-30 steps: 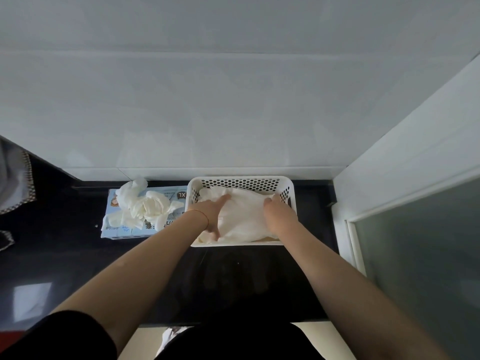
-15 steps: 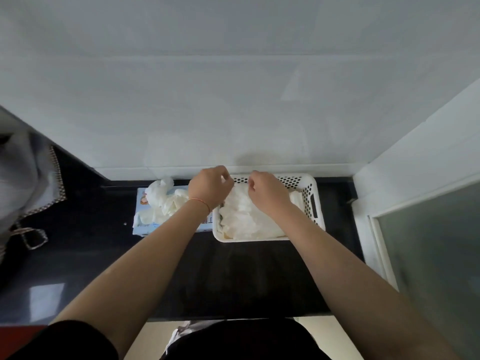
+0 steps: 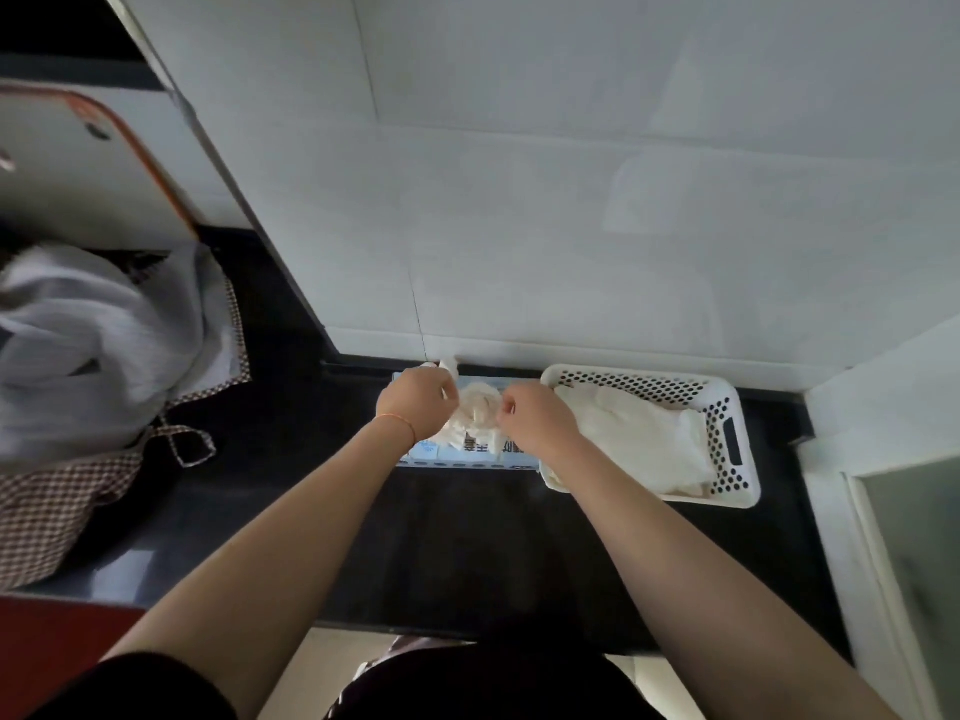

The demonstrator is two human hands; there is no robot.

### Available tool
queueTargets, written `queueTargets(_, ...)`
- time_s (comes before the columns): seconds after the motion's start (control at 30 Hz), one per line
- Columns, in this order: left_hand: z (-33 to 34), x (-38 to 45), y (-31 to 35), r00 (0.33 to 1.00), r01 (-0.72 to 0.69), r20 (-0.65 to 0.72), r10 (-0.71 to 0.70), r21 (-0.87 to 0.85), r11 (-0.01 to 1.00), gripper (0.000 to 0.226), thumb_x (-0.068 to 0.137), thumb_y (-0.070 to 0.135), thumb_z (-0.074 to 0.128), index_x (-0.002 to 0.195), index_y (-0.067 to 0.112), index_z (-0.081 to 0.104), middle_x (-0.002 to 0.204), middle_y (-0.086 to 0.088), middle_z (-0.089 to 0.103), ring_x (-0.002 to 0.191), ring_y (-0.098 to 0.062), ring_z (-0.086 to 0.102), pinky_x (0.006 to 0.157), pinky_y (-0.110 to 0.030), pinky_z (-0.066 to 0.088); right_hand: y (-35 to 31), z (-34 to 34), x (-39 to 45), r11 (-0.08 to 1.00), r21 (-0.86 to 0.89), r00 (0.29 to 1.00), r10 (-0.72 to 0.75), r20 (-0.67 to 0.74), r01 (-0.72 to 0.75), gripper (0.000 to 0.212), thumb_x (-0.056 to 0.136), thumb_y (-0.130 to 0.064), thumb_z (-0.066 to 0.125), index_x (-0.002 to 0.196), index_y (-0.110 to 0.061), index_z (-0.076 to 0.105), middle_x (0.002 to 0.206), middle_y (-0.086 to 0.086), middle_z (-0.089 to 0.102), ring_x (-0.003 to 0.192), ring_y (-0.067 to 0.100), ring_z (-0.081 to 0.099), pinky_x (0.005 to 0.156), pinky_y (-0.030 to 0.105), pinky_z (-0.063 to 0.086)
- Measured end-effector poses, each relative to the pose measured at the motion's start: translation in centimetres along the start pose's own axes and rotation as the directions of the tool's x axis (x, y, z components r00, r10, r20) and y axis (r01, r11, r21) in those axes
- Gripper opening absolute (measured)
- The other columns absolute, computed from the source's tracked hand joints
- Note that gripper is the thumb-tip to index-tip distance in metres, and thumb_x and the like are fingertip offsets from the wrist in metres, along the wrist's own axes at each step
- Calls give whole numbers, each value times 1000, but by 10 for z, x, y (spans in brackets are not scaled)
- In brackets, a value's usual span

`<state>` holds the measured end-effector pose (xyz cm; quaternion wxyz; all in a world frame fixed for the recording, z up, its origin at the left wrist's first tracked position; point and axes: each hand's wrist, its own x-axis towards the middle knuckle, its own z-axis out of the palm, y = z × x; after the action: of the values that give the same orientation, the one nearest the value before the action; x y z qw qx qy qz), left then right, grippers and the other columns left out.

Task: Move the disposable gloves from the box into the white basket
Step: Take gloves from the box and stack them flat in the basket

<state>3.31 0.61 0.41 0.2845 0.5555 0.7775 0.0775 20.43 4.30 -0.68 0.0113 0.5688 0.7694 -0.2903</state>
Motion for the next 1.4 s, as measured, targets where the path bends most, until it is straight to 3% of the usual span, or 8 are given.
queueTargets(0.27,-32,6,4,963,-225,-208,172,-270,936,7,94,20,59,92,16,65,94,3,62,86,-13,56,76,-21,40,-13,0,5,998,42,999,35,25,-36,28,92,-31,55,117,-18,54,109,1,58,88,19,57,69,33,46)
queueTargets(0.5,-51,11,4,992,-123,-80,95,-536,835,6,92,20,64,90,15,67,89,1,68,81,-17,65,74,-27,56,-43,-34,1,813,583,996,52,-74,1,34,86,-23,62,120,-25,57,103,0,59,88,15,59,72,30,51)
queueTargets(0.6,-50,8,8,995,-88,-22,94,-622,778,5,90,15,64,86,16,67,90,-3,70,85,-19,67,76,-29,60,-46,-39,1,878,477,996,8,-88,36,27,84,-25,68,110,-23,61,106,3,57,90,15,59,71,27,49)
queueTargets(0.73,-46,11,1,997,-73,-31,68,-588,806,6,91,23,64,93,18,67,91,-1,68,82,-18,63,75,-32,57,-43,-37,2,926,377,981,70,-181,4,13,87,-26,69,88,-14,65,91,3,66,81,18,60,73,32,47)
queueTargets(0.87,-35,11,-11,1000,-11,-1,12,-464,886,9,89,28,61,93,19,62,86,-3,66,69,-17,61,65,-34,55,-38,-39,0,925,380,972,96,-215,-7,11,92,-21,63,96,-13,70,96,0,69,85,14,61,77,26,47)
queueTargets(1.1,-1,11,-12,953,114,303,-3,-350,930,28,91,22,51,119,22,54,107,-5,60,94,-24,61,88,-41,53,-54,-66,-11,857,512,964,87,-252,57,12,91,-17,57,88,-13,67,76,-7,62,72,9,57,65,21,43)
queueTargets(1.23,10,21,-17,936,91,351,-23,-178,980,13,86,17,46,97,20,53,109,-11,55,115,-34,48,101,-45,42,-64,-87,-20,749,658,953,142,-269,75,14,88,-12,47,75,-9,48,62,-3,38,58,13,34,54,27,27)
queueTargets(1.4,-4,17,-14,982,62,189,-17,-239,969,34,95,15,41,126,15,56,119,-7,60,91,-21,58,76,-28,45,-62,-100,-21,783,618,954,126,-271,73,13,89,-19,57,93,-8,62,74,-5,52,66,9,47,60,22,37)
